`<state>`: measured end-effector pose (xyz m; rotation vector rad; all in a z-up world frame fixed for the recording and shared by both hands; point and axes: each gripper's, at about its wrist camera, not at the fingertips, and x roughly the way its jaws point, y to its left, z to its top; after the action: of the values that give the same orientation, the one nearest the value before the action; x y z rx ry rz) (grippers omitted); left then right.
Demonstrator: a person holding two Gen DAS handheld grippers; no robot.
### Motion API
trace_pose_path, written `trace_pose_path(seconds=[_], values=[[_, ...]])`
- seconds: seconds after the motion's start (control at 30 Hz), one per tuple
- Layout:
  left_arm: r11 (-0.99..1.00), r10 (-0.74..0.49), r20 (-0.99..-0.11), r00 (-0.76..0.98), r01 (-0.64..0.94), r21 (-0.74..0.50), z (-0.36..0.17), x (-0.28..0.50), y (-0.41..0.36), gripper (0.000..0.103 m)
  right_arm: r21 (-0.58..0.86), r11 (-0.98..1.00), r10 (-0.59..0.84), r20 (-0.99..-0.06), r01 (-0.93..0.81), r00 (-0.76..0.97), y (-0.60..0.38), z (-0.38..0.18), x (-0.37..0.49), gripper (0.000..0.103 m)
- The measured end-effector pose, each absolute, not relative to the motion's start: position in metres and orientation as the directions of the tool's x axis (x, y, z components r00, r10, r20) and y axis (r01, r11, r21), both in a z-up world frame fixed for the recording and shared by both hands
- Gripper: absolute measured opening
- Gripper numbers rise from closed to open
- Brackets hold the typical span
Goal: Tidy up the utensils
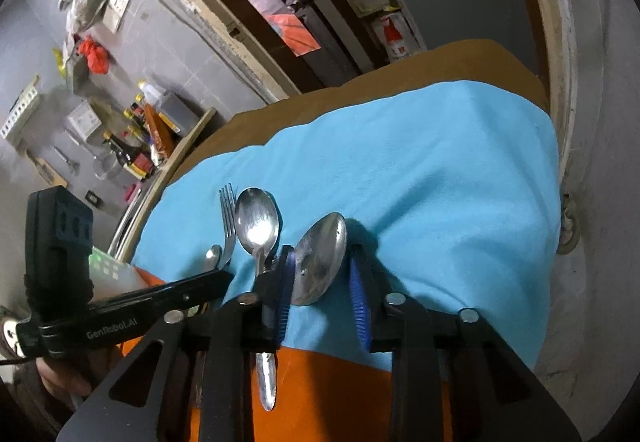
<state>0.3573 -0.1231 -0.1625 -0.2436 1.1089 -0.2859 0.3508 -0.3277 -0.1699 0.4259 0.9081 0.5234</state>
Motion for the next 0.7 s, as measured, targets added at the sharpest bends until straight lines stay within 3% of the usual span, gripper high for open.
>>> trace_pose_path(seconds=[0.3,0.7], values=[[0.917,-0.381,-0.802,0.460,0.076,-0.392,-0.154,0.342,-0.116,0.002,0.567,0.791,0.588,-0.598,-0.231,0.545,-0.328,-0.162,0.337,0.006],[0.932,-0.328,-0.606,0.724,0.144,-0.332,-0.107,0.276,-0.114,0.002,0.328,0.900,0.420,-0.473,-0.287,0.774,-0.314,-0.102,0.284,0.006]])
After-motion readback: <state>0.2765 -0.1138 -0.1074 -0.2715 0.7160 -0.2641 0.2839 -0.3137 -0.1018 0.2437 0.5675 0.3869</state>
